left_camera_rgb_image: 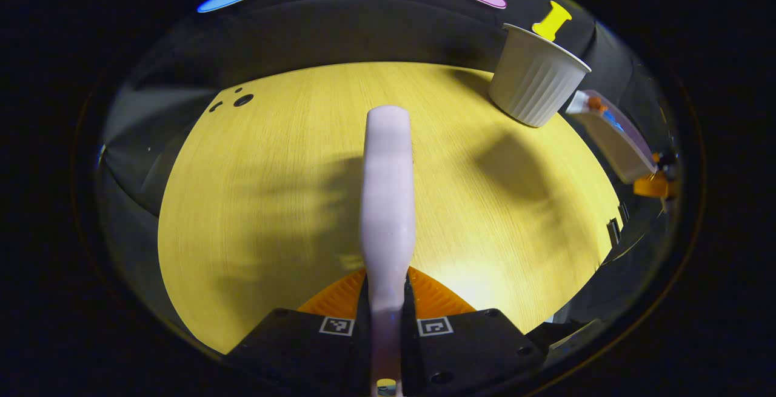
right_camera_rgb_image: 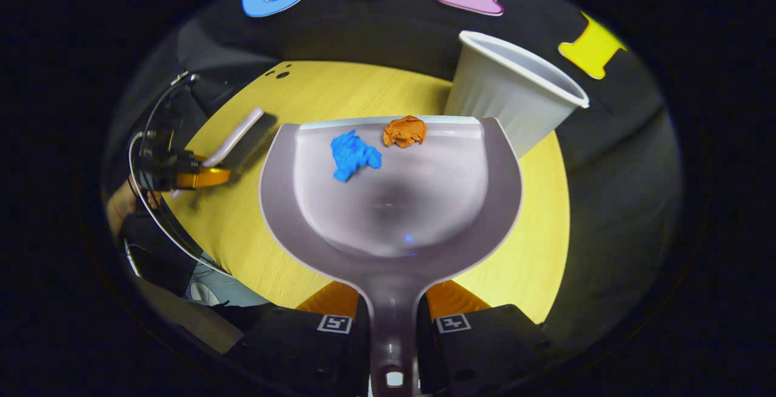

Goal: Pick up the small broom and dustpan from the desktop, sweep the trash into the dustpan with the broom, and then empty the trash into the garbage bin.

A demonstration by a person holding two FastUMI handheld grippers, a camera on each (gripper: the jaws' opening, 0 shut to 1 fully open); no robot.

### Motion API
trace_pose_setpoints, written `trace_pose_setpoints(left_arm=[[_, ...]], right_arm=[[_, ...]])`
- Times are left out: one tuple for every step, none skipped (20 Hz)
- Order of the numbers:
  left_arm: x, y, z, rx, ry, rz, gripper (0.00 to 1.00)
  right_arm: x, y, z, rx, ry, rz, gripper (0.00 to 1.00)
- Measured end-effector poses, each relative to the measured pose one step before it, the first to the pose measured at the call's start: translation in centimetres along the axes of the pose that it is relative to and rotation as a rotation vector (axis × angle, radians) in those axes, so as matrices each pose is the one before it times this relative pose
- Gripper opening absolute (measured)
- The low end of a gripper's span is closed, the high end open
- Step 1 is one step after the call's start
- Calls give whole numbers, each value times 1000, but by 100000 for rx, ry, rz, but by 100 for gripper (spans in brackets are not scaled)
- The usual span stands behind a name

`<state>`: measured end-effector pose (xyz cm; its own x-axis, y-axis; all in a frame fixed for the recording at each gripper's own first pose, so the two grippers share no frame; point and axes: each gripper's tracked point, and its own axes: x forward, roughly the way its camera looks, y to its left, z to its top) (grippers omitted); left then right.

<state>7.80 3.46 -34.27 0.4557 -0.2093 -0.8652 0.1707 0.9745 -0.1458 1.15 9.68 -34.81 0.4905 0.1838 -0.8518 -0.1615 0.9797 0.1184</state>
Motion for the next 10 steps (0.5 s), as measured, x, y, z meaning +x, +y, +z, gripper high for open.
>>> trace_pose_setpoints(left_arm=[[-69,-8,-577,-1144,-60,-1122,24],[-73,88,-288,-805,-229,-401,24],[-101,126,-127,-992,-327,-50,24],[-19,-19,-124,-906,-356,-97,23],[50,-13,20,-543,-262,-61,24],[15,-65,-27,112,-226,-237,24],[-18,34,72,431,-121,-59,23],[63,-52,-120,420,-119,-169,24],[2,-25,-10,148,16,-207,27],[83,-13,-138,108,47,-67,23]], right_arm=[[-896,-428,1150,590,-864,-1458,35],[-804,-499,1213,1774,-1046,-1504,35],[-698,-409,1004,1874,-860,-516,35],[-334,-441,415,1892,-673,-732,35],[-510,-607,769,1210,3,-719,35],[-800,-1078,924,198,533,-1283,35],[-279,-1079,974,-602,433,-2204,35],[75,-1396,1013,-450,618,-2059,35],[282,-1224,1086,368,324,-1429,35],[-159,-1506,1076,1129,335,-925,35]])
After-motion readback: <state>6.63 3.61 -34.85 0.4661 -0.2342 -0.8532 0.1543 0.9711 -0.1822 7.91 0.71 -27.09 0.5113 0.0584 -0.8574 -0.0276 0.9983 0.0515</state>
